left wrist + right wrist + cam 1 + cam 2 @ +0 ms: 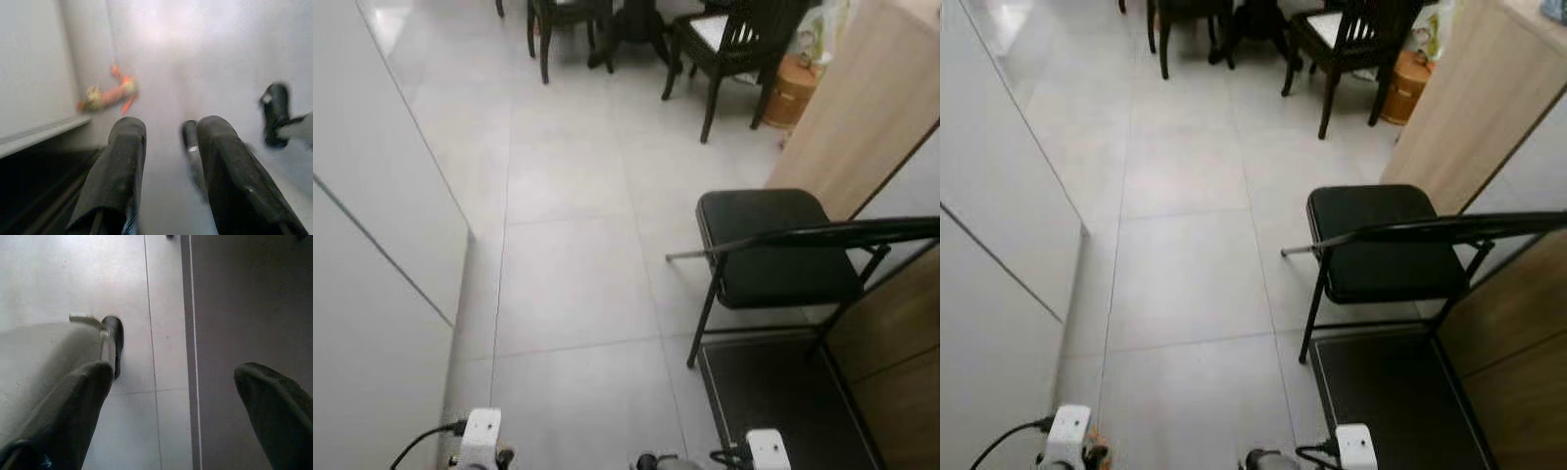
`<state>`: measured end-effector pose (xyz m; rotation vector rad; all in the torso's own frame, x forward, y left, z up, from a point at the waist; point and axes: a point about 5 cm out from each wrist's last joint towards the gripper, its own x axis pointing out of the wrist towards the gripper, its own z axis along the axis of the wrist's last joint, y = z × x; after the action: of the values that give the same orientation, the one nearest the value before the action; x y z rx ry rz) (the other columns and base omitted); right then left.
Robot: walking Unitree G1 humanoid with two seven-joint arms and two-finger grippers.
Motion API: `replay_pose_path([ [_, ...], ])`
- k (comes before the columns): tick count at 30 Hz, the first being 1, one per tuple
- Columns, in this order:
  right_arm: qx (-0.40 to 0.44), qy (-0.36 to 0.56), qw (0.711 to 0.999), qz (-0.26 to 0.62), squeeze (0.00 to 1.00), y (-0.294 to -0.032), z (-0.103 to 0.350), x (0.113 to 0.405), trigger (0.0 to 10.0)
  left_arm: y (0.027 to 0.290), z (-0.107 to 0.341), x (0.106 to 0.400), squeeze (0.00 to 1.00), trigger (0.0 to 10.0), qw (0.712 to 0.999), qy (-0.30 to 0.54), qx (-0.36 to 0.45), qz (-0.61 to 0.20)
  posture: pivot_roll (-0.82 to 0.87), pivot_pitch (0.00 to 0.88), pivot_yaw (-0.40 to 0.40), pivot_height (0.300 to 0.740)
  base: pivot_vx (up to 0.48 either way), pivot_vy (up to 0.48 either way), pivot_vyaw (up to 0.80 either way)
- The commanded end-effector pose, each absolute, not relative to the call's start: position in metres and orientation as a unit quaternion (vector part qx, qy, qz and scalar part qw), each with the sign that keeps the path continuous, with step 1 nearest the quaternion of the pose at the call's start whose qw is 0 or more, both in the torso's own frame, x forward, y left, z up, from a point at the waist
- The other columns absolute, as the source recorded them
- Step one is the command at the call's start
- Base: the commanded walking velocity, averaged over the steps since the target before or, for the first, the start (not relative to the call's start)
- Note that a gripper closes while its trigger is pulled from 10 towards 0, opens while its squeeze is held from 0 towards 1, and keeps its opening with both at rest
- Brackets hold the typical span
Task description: Restocking fridge
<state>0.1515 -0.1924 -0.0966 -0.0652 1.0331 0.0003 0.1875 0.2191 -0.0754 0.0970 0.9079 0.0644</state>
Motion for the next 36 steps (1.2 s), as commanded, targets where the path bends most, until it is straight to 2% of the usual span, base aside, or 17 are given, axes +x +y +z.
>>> replay_pose_path([
  [1,-0.023,0.506,0.862,0.003,0.0,-0.1878,-0.1009,0.1419,10.0,0.2244,-0.0837,0.1687,0.0,10.0,0.882,0.467,0.041,0.04,-0.15,0.174,-0.013,0.74,0.0,0.0,0.0],
  [15,-0.019,0.504,0.863,0.0,0.0,-0.1877,-0.1008,0.1419,10.0,0.2248,-0.0845,0.1669,0.0,10.0,0.88,0.471,0.031,0.048,-0.15,0.181,-0.014,0.74,0.0,0.0,0.0],
  [36,-0.027,0.506,0.862,0.008,0.0,-0.1876,-0.1007,0.1425,10.0,0.2248,-0.0856,0.1651,0.0,10.0,0.877,0.477,0.028,0.049,-0.15,0.181,-0.014,0.74,0.31,0.0,0.0],
])
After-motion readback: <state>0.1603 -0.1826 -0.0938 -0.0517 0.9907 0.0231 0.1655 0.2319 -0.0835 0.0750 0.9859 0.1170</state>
